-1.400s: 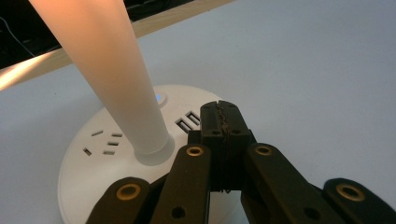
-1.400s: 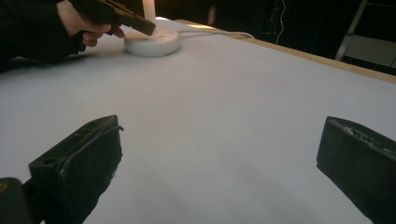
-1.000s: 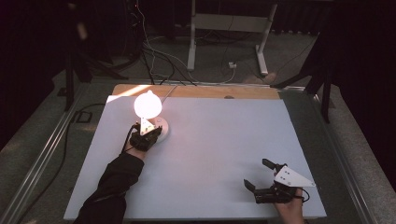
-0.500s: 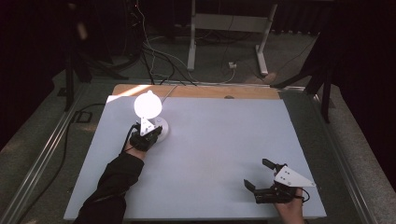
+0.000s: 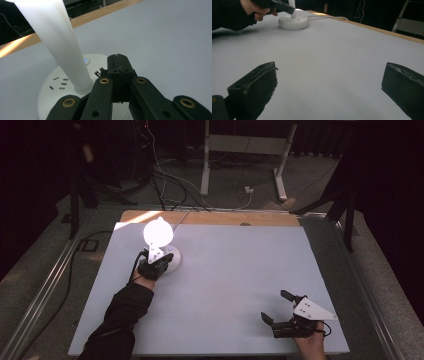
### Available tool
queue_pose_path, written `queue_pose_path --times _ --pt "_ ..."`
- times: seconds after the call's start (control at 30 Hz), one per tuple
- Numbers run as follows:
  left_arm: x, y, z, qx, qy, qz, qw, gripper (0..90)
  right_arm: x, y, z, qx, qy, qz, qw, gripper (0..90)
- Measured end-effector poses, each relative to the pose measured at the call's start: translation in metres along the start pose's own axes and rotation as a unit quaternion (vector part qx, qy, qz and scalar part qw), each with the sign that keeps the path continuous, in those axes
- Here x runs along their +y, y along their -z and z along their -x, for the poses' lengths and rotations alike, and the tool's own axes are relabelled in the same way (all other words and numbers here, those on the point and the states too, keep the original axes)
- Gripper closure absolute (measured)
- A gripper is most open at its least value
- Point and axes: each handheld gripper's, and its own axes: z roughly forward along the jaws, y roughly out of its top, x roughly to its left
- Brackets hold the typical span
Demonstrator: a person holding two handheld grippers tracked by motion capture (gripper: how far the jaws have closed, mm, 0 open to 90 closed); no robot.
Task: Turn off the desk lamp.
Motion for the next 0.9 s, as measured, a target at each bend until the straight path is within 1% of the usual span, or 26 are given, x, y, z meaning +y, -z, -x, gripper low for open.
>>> queue_pose_path --times 0.43,0.63,0.9 --pt "-0.0045 -0.0035 -0.0004 0.002 -0.002 -0.006 1.0000 90.0 0.0001 0.0003 0.0000 -0.001 0.001 0.001 1.0000 0.0" --pt "-0.0075 -0.0050 -0.0013 0.002 0.000 -0.012 0.9999 90.0 0.0001 0.0004 0.0001 -0.001 0.001 0.001 1.0000 0.0" --pt "-0.0088 -0.0067 -0.0008 0.004 -0.004 -0.016 0.9999 90.0 -0.0001 0.0001 0.0000 0.000 0.001 0.000 1.0000 0.0"
